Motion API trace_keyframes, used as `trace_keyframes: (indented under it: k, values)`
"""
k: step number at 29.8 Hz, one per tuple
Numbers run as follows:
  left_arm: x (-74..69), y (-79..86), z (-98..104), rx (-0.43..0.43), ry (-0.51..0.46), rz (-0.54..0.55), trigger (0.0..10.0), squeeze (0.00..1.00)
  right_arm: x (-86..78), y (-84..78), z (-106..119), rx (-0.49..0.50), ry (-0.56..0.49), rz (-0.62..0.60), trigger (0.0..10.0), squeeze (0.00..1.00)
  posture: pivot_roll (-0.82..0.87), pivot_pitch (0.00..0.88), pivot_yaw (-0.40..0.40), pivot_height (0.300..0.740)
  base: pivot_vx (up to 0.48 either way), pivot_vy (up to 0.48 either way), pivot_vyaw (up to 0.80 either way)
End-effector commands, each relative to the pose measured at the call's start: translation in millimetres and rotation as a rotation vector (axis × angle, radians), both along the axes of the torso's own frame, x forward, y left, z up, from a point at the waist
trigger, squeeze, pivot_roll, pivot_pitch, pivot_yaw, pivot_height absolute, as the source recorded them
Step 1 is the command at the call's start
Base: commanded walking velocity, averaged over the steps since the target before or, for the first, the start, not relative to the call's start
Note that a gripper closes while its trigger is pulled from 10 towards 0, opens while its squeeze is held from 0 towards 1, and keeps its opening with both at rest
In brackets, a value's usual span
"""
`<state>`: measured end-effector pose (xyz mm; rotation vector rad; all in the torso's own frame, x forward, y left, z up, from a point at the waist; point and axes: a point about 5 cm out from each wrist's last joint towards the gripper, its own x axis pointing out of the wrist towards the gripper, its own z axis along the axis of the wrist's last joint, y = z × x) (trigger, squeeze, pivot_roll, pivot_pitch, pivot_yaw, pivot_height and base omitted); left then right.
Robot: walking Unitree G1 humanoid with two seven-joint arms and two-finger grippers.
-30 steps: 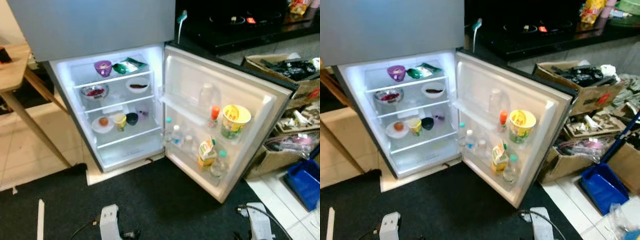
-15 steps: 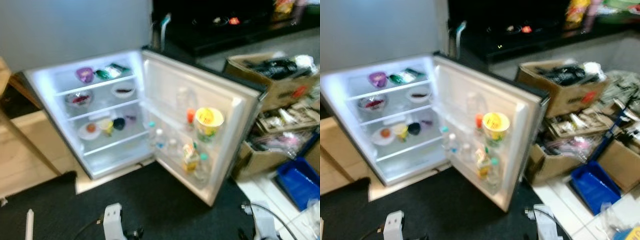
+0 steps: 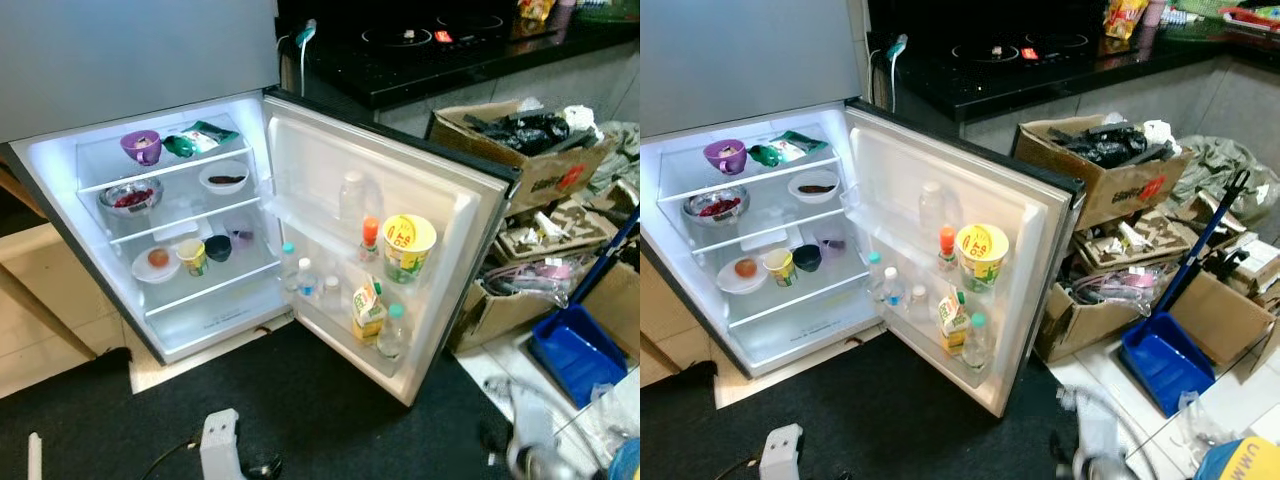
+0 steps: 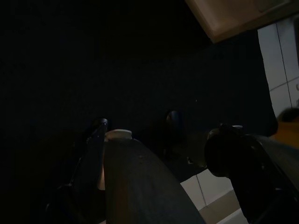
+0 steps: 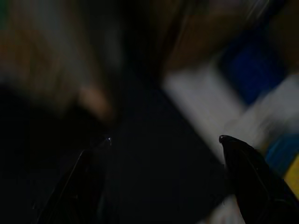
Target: Restocking fridge
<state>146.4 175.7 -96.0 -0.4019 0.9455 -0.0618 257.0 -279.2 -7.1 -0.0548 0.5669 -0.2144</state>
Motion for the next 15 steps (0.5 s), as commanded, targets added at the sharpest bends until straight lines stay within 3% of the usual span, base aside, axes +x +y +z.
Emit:
trace_keyframes:
  k: [1,4,7,10,15]
  values:
    - [-2.6,6.4,-0.4,0.018,0.008,0.017,10.0,0.0,0.9,2.7,0.0,0.027,-0.024,-0.021,10.0,0.0,-0.05,0.0,-0.001,0.74,0.0,0.0,0.0]
    - [-3.8,6.0,-0.9,0.02,0.009,0.014,10.0,0.0,20.7,0.6,20.3,0.036,-0.123,-0.022,10.0,0.0,-0.05,0.0,0.0,0.74,0.0,0.0,0.0]
    - [-4.0,5.9,-1.0,0.02,0.009,0.014,10.0,0.0,25.1,-0.1,25.2,0.037,-0.145,-0.023,10.0,0.0,-0.05,0.0,0.0,0.74,0.0,0.0,0.0]
    - [-6.1,9.0,-1.3,0.03,0.008,0.022,10.0,0.0,53.3,-13.7,65.6,0.001,-0.288,-0.076,10.0,0.0,-0.04,0.023,0.002,0.74,0.0,0.0,0.0]
    - [-6.8,10.3,-1.2,0.033,0.006,0.024,10.0,0.0,58.3,-17.5,74.7,-0.005,-0.318,-0.095,10.0,0.0,-0.04,0.023,0.002,0.74,0.0,0.0,0.0]
